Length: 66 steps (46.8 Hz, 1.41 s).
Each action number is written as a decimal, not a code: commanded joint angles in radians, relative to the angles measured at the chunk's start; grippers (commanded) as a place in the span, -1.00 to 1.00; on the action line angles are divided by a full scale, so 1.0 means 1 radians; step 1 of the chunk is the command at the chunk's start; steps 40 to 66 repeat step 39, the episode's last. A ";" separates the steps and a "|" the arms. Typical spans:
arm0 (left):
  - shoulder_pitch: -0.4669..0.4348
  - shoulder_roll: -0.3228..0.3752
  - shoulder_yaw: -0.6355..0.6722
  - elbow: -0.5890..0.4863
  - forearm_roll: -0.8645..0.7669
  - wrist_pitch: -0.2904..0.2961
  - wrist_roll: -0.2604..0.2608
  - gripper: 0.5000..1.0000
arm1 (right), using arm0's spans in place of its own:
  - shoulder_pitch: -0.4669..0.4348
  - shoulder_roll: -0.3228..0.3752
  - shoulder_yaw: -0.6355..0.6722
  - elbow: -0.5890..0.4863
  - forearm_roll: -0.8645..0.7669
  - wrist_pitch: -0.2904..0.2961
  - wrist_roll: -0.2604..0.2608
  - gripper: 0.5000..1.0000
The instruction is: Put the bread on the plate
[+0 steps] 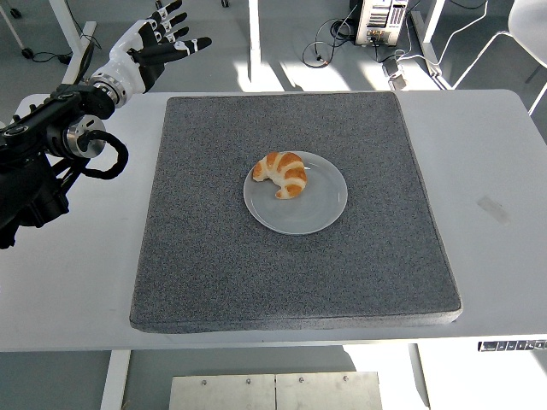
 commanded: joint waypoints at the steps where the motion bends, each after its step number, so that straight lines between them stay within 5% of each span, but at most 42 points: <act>1: 0.023 -0.003 -0.054 0.017 -0.027 -0.056 0.000 0.93 | -0.001 0.000 -0.002 0.002 0.000 0.001 0.000 1.00; 25: 0.075 -0.098 -0.106 0.083 -0.248 -0.150 0.067 0.94 | -0.004 0.000 -0.005 -0.023 0.000 -0.001 0.000 1.00; 66: 0.104 -0.125 -0.166 0.092 -0.263 -0.152 0.073 0.94 | -0.001 0.000 -0.011 -0.023 0.000 -0.001 0.000 1.00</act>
